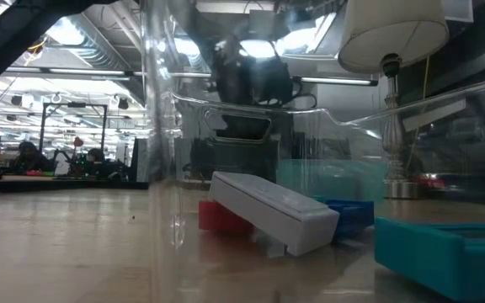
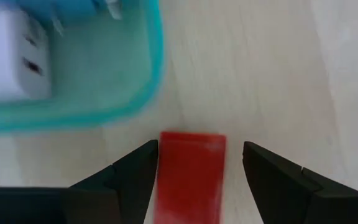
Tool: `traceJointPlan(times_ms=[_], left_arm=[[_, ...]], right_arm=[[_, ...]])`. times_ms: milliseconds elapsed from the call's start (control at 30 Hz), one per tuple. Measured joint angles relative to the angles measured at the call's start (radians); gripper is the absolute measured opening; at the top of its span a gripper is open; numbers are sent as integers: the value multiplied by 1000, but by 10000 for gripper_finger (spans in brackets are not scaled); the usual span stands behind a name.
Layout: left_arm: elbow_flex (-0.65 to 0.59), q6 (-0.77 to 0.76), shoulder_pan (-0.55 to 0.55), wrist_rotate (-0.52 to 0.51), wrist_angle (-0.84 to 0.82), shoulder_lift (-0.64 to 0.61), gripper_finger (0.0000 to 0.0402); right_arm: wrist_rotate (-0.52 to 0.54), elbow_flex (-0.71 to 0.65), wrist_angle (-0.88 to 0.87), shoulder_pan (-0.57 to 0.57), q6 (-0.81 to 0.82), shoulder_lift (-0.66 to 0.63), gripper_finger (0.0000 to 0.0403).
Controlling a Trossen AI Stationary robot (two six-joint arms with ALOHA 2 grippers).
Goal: Pick & Place Office items
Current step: Put the red digital timer into the transparent bin
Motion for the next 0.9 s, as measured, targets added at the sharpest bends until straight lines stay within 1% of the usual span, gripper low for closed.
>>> traceJointPlan(times_ms=[167, 267, 333, 367, 467, 600, 733, 833, 900], left_arm=[[-11, 52, -9, -55, -32, 19, 232], [-38, 23, -10, -85, -17, 21, 229], [-50, -15, -11, -117, -4, 21, 214], [-51, -34, -6, -113, -3, 22, 200], [-52, -111, 15, -49, -3, 21, 150], [-54, -236, 46, 55, -7, 21, 149], [-62, -326, 90, 225, 5, 0, 149], [-74, -360, 101, 267, 2, -55, 149], [-67, -359, 103, 271, 28, -127, 149]], right_arm=[[39, -45, 21, 25, 27, -35, 100], [74, -44, 24, 33, 10, -50, 100], [85, -44, 30, 35, 3, -60, 100], [85, -44, 27, 36, 0, -66, 100], [85, -44, 26, 36, -16, -82, 100], [85, -44, 24, 36, -54, -109, 100], [82, -44, 24, 36, -104, -144, 100], [76, -44, 24, 36, -129, -164, 100], [56, -44, 22, 36, -142, -172, 100]])
